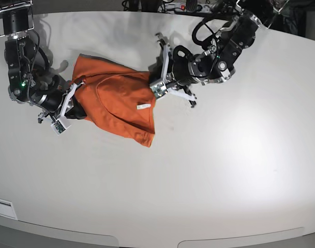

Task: Fold the T-shirt properly
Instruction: 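Pull the bundle with both grippers to flatten it, then release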

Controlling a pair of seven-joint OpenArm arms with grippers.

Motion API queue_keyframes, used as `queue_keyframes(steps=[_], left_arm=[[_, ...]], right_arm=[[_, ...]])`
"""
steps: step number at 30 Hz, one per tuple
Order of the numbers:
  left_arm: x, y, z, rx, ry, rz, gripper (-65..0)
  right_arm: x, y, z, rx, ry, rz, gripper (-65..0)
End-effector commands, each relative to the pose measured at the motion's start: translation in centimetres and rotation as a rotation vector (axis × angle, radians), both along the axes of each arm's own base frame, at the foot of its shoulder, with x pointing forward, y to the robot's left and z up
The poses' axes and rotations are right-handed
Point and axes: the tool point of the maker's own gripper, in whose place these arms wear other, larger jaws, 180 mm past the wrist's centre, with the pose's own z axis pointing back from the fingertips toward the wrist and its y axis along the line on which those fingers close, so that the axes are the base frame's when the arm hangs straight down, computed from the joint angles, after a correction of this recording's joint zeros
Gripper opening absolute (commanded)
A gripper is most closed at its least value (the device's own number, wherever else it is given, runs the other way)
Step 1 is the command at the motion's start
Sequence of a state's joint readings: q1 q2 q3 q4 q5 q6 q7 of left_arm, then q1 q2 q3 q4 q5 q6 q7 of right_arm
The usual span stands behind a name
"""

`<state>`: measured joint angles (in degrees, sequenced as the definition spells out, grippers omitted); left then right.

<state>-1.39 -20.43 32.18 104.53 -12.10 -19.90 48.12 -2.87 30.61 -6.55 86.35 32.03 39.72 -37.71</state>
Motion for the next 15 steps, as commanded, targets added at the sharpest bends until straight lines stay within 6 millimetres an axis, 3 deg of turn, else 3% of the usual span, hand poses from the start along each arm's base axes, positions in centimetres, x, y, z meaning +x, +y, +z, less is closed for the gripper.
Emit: queue_keyframes(steps=[1, 10, 15], left_arm=[[1.3, 3.0, -0.9, 0.143, -0.018, 0.041, -65.0], [7.4, 6.5, 3.1, 0.185, -0.177, 0.109, -65.0], [9.9, 6.6, 5.8, 0.154, -0.263, 0.11, -65.0]], right_arm=[[-1.4, -1.9, -1.5, -0.113, 0.077, 0.013, -65.0], [-1.9, -2.8, -2.2, -0.133, 0.116, -0.053, -65.0], [-3.9, -2.9, -3.5, -0.125, 0.187, -0.09, -65.0]])
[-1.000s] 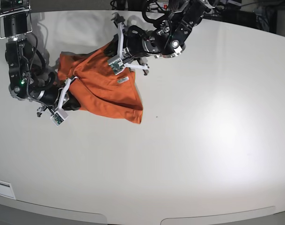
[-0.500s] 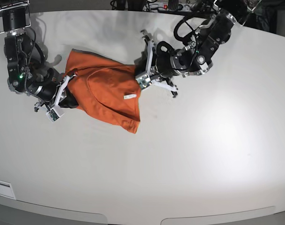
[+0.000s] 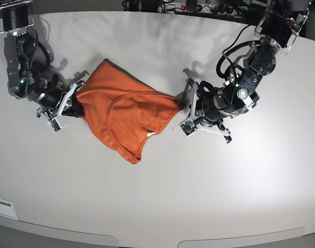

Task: Fold the T-shirt properly
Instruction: 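Pull the bundle with both grippers to flatten it, then release, then push the bundle's edge with the right gripper to square it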

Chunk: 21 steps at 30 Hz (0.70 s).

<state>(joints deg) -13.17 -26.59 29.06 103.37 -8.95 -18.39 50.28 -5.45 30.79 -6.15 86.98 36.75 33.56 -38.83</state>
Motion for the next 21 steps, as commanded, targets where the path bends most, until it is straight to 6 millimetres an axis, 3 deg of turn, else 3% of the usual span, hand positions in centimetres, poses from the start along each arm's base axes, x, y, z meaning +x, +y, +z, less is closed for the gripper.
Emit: queue_keyframes(steps=[1, 6, 12, 16, 21], left_arm=[[1.2, -0.5, 1.9, -0.039, -0.054, -0.007, -65.0], [2.5, -1.4, 3.8, -0.1, -0.105, -0.025, -65.0], [3.7, -0.6, 5.0, -0.073, -0.104, -0.005, -65.0], [1.4, -1.3, 3.9, -0.153, 0.06, -0.013, -65.0], [-2.8, -3.6, 3.1, -0.299, 0.255, -0.119, -65.0]], right_arm=[[-3.3, -2.9, -3.1, -0.172, 0.161, 0.013, -65.0], [-3.9, -5.0, -2.5, -0.17, 0.158, -0.115, -65.0], [-1.5, -8.5, 3.2, -0.117, -0.002, -0.305, -65.0], [-0.9, -10.0, 5.2, -0.074, -0.067, -0.382, -65.0], [-0.1, -9.0, 6.7, -0.009, -0.149, -0.32, -65.0]])
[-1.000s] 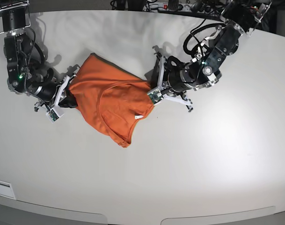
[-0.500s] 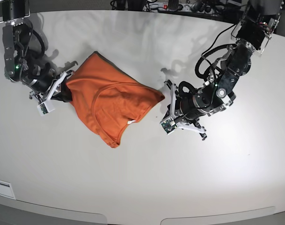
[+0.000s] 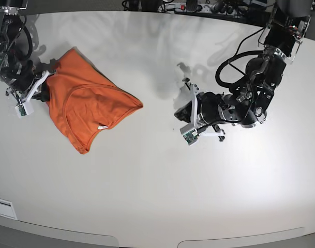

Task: Fold the T-shirt properly
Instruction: 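Push the bundle's edge with the right gripper to square it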

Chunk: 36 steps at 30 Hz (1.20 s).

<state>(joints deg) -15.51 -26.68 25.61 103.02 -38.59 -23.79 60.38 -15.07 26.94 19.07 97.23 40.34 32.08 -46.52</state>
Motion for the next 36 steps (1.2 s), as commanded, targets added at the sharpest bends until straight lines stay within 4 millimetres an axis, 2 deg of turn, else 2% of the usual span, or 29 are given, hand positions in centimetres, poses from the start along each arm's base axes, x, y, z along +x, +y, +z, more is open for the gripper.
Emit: queue_keyframes(steps=[1, 4, 7, 10, 14, 21, 24, 30, 33, 36], left_arm=[[0.1, -0.6, 1.4, -0.049, -0.02, -0.027, -65.0], [-2.6, -1.9, 0.8, -0.122, 0.048, -0.107, -65.0], [-4.1, -2.1, 0.1, -0.137, 0.091, -0.122, -65.0], [-3.9, -2.1, 0.2, -0.136, 0.085, -0.122, -65.0], [-2.6, -1.9, 1.0, -0.121, 0.046, -0.113, -65.0], [-1.0, -1.1, 1.2, -0.06, -0.015, -0.093, -65.0], [-0.5, -0.6, 1.0, -0.029, -0.035, -0.085, -65.0], [-0.3, 0.2, 0.7, 0.005, -0.044, -0.078, -65.0], [-0.2, 0.3, 0.8, 0.006, -0.046, -0.077, -65.0], [-0.3, 0.2, 0.8, 0.004, -0.044, -0.078, -65.0]], right_arm=[[1.4, -0.5, 2.4, 0.005, -0.093, 0.009, -65.0], [1.6, -1.7, 2.9, -0.038, -0.119, -0.009, -65.0], [1.4, -4.4, 2.1, -0.159, -0.081, -0.089, -65.0], [1.0, -4.9, 1.7, -0.177, -0.053, -0.108, -65.0], [-0.3, -4.8, 0.5, -0.177, -0.003, -0.105, -65.0], [-4.3, -0.6, -2.6, -0.023, 0.101, -0.033, -65.0], [-5.5, 1.0, -3.3, 0.044, 0.116, -0.022, -65.0], [-9.2, 3.5, -5.8, 0.139, 0.237, -0.071, -65.0], [-10.5, 5.2, -6.2, 0.195, 0.253, -0.059, -65.0], [-11.4, 7.4, -5.3, 0.282, 0.236, -0.014, -65.0]])
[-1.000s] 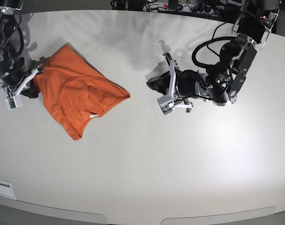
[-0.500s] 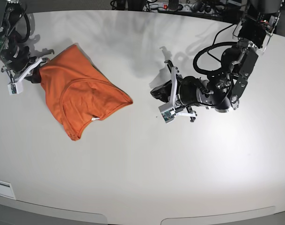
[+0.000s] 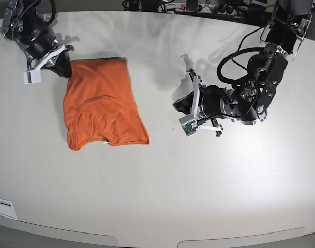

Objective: Fold the T-shirt properly

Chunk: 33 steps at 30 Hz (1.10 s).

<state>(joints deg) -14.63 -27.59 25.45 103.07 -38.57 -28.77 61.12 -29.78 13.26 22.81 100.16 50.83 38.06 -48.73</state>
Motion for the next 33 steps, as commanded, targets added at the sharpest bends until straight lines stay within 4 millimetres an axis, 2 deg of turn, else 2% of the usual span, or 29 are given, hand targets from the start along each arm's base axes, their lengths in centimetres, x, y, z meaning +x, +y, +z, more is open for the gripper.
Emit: queue_keyframes(steps=[1, 3, 6, 10, 14, 17, 22, 27, 30, 33], left_arm=[[0.8, -0.2, 1.4, -0.03, -0.038, 0.0, -65.0], [0.8, -0.2, 1.4, -0.031, -0.037, 0.0, -65.0], [0.8, -0.2, 1.4, -0.031, -0.038, 0.0, -65.0], [0.8, -0.2, 1.4, -0.025, -0.035, 0.0, -65.0], [1.0, 0.1, 1.2, -0.019, -0.023, 0.03, -65.0], [0.8, 0.2, 1.0, -0.011, 0.002, 0.046, -65.0], [-1.5, -0.4, 1.2, -0.031, 0.114, -0.013, -65.0], [-3.7, 0.2, 3.1, -0.08, 0.146, -0.08, -65.0], [-5.0, 1.4, 5.0, -0.114, 0.115, -0.102, -65.0], [-6.4, 2.9, 6.2, -0.132, 0.101, -0.083, -65.0]], right_arm=[[-2.2, 0.3, -1.2, -0.036, 0.089, 0.052, -65.0], [-2.6, 1.3, -0.6, 0.009, 0.084, 0.061, -65.0], [-2.5, 1.5, 0.0, -0.013, 0.064, 0.079, -65.0], [-1.1, 0.1, 1.2, -0.092, 0.01, 0.069, -65.0], [-0.2, -2.8, 3.0, -0.19, -0.032, -0.004, -65.0], [0.6, -4.6, 5.1, -0.21, -0.087, -0.074, -65.0], [1.4, -4.0, 10.0, -0.041, -0.255, -0.079, -65.0], [-0.5, -2.6, 12.0, 0.158, -0.24, -0.046, -65.0], [-2.4, -3.6, 10.9, 0.103, -0.148, -0.036, -65.0], [-3.8, -4.7, 11.0, 0.047, -0.114, -0.051, -65.0]])
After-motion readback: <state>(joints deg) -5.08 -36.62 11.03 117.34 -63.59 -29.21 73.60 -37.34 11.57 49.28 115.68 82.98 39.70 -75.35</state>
